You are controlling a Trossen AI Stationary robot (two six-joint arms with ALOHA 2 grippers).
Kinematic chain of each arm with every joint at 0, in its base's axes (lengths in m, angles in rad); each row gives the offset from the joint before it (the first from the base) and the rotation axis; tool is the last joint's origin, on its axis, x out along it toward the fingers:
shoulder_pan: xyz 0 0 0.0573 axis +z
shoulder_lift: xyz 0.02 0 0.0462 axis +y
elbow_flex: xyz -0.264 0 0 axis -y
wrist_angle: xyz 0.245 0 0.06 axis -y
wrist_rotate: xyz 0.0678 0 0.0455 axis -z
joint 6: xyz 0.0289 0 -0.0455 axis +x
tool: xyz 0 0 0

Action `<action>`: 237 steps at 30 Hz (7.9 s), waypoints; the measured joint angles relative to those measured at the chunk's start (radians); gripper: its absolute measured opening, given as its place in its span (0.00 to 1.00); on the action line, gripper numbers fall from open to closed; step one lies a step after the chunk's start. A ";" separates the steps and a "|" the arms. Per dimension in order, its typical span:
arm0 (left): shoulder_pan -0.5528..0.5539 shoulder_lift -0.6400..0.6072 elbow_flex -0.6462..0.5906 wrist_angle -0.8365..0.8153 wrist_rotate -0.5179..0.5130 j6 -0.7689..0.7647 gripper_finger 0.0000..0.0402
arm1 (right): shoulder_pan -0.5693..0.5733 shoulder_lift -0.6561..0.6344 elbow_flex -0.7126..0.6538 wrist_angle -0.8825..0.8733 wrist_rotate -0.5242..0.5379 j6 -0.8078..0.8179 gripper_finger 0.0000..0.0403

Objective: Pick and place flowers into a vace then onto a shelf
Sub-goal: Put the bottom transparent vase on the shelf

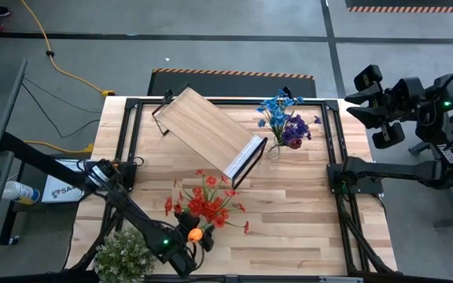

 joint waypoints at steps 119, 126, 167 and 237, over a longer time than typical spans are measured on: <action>1.099 -0.350 0.918 -0.302 0.412 1.420 0.50 | 0.000 0.000 0.004 0.079 0.064 -0.080 0.27; 1.221 -0.334 0.842 -0.251 0.587 1.444 0.50 | 0.000 0.000 0.004 0.079 0.064 -0.079 0.27; 1.145 -0.863 -0.231 0.278 0.575 1.412 0.50 | 0.000 0.021 0.004 0.069 0.127 -0.108 0.27; 1.147 -0.874 -0.531 0.567 0.422 1.360 0.58 | 0.000 0.034 0.003 0.067 0.124 -0.070 0.27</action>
